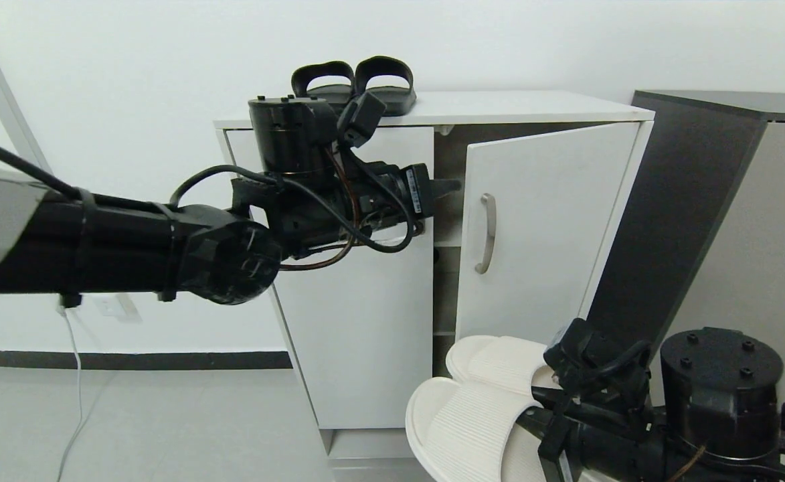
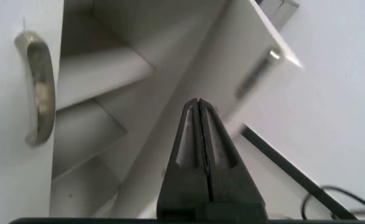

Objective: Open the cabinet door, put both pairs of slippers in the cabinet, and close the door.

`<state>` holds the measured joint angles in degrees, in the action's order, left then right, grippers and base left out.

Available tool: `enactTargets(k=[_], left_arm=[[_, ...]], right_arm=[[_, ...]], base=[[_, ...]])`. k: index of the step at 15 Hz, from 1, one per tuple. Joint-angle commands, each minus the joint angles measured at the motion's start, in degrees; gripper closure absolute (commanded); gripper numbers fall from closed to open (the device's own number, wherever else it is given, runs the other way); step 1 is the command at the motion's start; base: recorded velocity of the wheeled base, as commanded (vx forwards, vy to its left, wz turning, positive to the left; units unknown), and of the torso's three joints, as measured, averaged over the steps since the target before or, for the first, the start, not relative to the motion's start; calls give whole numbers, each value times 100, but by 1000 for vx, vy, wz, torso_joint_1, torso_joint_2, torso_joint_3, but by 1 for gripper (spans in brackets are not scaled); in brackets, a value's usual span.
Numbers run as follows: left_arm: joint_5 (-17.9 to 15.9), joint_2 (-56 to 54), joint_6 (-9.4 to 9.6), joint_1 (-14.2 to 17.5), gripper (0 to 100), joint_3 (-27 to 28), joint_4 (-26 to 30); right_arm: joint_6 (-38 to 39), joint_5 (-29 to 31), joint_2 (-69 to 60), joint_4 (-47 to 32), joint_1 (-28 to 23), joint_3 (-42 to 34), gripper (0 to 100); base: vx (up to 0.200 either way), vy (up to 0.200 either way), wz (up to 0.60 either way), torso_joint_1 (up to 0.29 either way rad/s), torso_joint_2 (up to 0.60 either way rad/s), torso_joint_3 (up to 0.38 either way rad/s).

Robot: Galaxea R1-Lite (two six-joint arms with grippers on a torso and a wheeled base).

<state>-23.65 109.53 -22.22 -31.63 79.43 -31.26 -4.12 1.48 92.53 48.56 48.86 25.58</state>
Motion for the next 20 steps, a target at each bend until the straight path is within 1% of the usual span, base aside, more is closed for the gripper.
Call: enactTargets(k=[1,3,5,6,8,9,11,14,15,16,17,18,19,20], left_arm=[[-8,464,-10,-1,100,318,-3],[-8,622,-19,-9,100,477,23],[10,622,-19,-36,100,468,23],[36,613,-10,-62,100,424,6],[45,411,34,-422,100,63,-109],[53,332,34,-607,100,-121,-293],[53,139,34,-783,100,-288,-425],[53,-20,34,-765,100,-306,-434],[71,-134,43,-695,100,-385,-443],[124,-266,69,-642,100,-473,-460],[220,-485,157,-598,100,-657,-460],[335,-819,315,-537,100,-947,-460],[449,-1171,429,-528,100,-1272,-460],[590,-1593,491,-510,100,-1668,-443]], right_arm=[[-1,2,20,5,27,-18,100],[-10,2,20,-4,71,-70,100],[-10,2,20,-4,115,-79,100],[-10,2,20,-4,124,-79,100],[-10,2,20,-13,150,-79,100],[-10,2,29,-13,159,-88,100],[-10,11,20,-13,168,-105,100],[-10,19,11,-4,168,-105,100],[-1,55,29,14,150,-79,100],[8,63,55,14,106,-18,100],[25,63,152,14,-52,97,100],[43,125,275,22,-237,202,100],[78,230,407,22,-368,299,100],[140,345,521,31,-456,387,100]], base=[[0,0,0,0,0,0],[0,0,0,0,0,0],[0,0,0,0,0,0],[-200,0,0,2,2,2],[-200,0,0,5,0,2],[-200,0,0,2,2,2],[-200,0,0,7,0,2],[-200,0,0,-1,1,4],[0,0,0,0,0,0],[0,0,0,0,0,0],[0,0,0,0,0,0],[0,0,0,0,0,0],[0,0,0,0,0,0],[0,0,0,0,0,0]])
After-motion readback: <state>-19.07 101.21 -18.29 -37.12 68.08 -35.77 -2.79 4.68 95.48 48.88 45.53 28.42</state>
